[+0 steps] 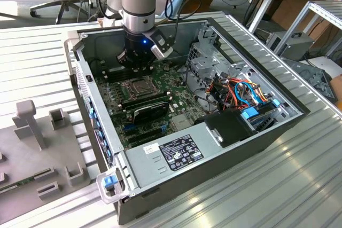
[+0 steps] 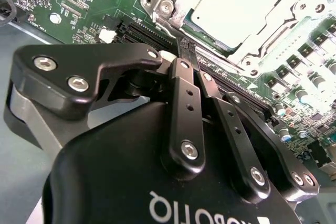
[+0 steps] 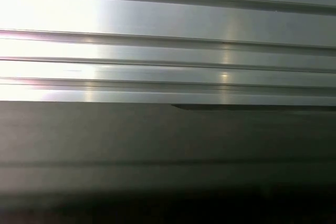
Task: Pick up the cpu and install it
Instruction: 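Install the first cpu locking lever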
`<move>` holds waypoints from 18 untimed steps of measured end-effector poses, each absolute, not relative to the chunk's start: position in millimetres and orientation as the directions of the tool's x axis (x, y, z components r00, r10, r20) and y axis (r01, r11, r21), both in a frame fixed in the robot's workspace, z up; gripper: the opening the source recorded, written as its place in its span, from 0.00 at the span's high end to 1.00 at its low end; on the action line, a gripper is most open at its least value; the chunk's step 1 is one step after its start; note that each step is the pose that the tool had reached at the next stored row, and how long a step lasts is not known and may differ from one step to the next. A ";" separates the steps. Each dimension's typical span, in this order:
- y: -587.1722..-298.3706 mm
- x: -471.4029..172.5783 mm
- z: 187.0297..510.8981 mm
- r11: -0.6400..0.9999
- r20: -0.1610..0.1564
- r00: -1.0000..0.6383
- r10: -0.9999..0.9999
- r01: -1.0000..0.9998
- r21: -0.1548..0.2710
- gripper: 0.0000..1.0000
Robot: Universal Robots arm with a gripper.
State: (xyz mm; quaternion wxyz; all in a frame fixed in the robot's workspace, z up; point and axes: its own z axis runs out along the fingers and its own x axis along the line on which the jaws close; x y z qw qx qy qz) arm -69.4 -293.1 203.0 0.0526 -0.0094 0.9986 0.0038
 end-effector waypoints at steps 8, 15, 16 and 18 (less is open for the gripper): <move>-293.2 -68.9 200.4 1.000 -0.104 -0.994 -0.018 -0.019 0.006 0.89; -292.5 -65.1 199.6 1.000 -0.105 -0.994 -0.018 -0.019 0.007 0.89; -292.5 -64.8 199.6 1.000 -0.105 -0.994 -0.018 -0.019 0.007 0.89; -292.5 -64.5 199.6 1.000 -0.105 -0.994 -0.018 -0.019 0.007 0.89</move>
